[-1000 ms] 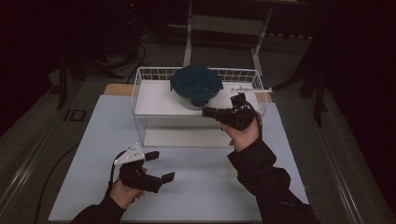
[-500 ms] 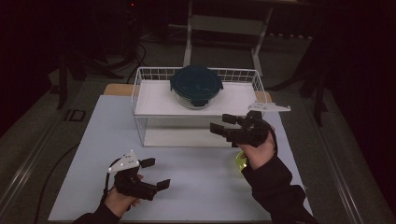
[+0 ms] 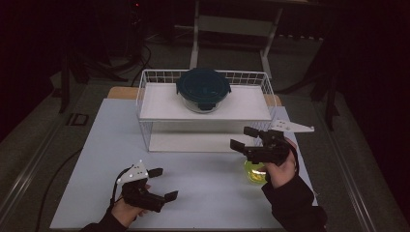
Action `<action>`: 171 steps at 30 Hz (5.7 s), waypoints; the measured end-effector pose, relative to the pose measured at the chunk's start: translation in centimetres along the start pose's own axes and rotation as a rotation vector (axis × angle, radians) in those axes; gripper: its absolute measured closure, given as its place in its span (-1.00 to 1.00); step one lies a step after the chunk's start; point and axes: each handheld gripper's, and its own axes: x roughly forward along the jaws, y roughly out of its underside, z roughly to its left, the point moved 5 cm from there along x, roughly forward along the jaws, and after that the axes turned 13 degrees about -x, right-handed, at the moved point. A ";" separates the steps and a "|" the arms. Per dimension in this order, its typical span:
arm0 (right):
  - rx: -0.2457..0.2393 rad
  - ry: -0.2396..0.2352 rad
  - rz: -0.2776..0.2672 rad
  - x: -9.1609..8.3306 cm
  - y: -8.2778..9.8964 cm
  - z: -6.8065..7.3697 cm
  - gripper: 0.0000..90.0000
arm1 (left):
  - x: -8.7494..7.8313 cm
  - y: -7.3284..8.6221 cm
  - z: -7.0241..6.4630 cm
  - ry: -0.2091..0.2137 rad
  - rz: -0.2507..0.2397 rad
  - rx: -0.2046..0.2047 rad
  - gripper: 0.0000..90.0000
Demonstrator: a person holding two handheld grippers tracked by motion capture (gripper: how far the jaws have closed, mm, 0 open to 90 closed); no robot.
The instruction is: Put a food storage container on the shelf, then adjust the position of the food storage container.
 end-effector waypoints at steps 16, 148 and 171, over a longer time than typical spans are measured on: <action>0.003 0.081 0.025 -4.1 4.2 -1.0 -0.69 | -0.5 -0.1 -0.5 0.034 -0.023 0.025 -1.00; 0.106 0.021 0.444 5.1 15.5 -3.0 1.00 | -0.6 0.0 -1.2 0.062 -0.026 0.065 -1.00; 0.084 -0.025 0.452 7.5 15.2 -1.5 1.00 | -0.6 0.0 -1.2 0.056 -0.022 0.069 -1.00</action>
